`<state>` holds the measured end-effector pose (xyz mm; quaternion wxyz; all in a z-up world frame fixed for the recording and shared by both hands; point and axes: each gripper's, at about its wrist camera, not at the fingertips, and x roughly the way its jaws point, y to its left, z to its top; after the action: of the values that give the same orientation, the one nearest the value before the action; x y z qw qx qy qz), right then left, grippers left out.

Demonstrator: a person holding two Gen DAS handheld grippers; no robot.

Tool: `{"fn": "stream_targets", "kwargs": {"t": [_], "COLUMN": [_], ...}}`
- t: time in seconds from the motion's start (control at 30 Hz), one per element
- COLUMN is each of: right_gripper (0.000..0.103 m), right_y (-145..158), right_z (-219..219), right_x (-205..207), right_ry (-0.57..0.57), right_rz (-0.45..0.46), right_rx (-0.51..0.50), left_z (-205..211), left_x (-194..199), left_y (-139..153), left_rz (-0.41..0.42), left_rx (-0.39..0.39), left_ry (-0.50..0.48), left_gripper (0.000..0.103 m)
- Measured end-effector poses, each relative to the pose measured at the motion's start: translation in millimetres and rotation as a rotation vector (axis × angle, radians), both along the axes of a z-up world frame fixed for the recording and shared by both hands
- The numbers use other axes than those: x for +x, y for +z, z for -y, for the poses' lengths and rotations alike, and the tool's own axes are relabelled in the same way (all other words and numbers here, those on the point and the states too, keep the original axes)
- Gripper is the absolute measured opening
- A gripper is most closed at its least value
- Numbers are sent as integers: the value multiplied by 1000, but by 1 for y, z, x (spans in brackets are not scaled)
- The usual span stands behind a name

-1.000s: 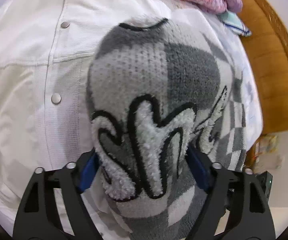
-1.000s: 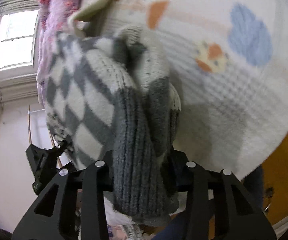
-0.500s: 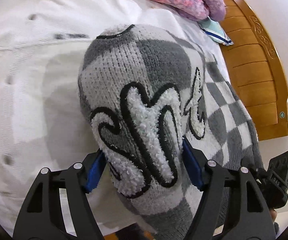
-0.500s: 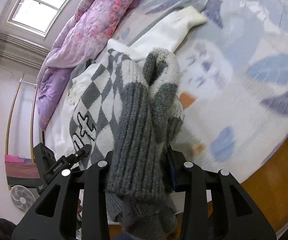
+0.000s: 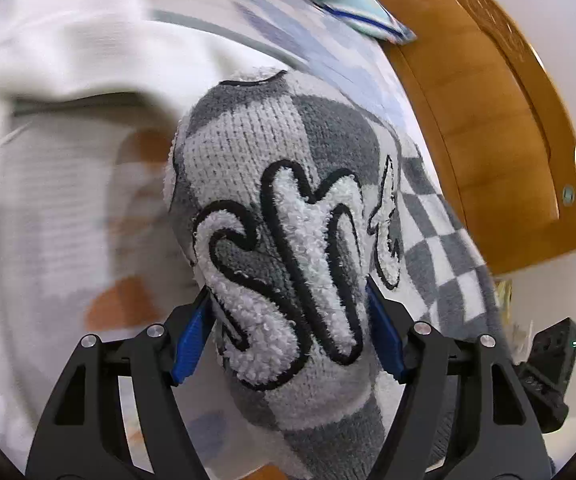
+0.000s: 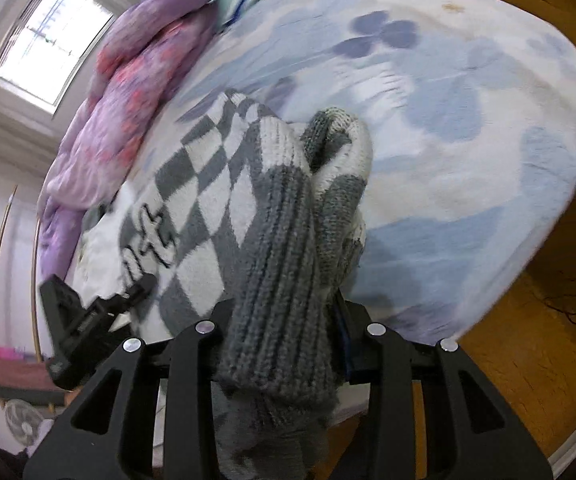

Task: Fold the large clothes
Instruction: 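Lower the folded cardigan onto the bed beside the cream sweatshirt and open both tools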

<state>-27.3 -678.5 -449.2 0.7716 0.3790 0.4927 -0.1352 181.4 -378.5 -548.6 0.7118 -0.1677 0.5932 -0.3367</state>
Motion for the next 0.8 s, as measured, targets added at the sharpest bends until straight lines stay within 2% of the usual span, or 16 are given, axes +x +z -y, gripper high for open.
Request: {"fn": "stream_targets", "kwargs": {"t": [0.1, 0.2, 0.37, 0.4, 0.43, 0.53, 0.67, 0.8], "right_gripper": [33, 35, 48, 55, 57, 58, 62, 68], "right_y": [-33, -71, -84, -82, -80, -64, -33, 5], "right_z": [26, 34, 35, 34, 30, 25, 11, -32], "right_x": [-12, -17, -20, -19, -17, -12, -5, 9], "right_ry": [-38, -50, -93, -92, -78, -27, 5, 68], "right_rz": [-55, -140, -169, -193, -207, -256, -292, -274], "right_rx": [2, 17, -9, -38, -62, -168, -300, -410], "left_z": [36, 46, 51, 52, 53, 45, 20, -23], "left_x": [-5, -17, -18, -16, -15, -12, -20, -22], "left_y": [-8, -18, -19, -18, -14, 7, 29, 56], "left_rz": [4, 2, -3, -8, -3, 62, 101, 161], "left_rx": [68, 136, 162, 169, 181, 183, 226, 292], "left_ry": [-65, -96, -101, -106, -104, -102, -105, -57], "left_gripper": [70, 72, 77, 79, 80, 90, 91, 91]}}
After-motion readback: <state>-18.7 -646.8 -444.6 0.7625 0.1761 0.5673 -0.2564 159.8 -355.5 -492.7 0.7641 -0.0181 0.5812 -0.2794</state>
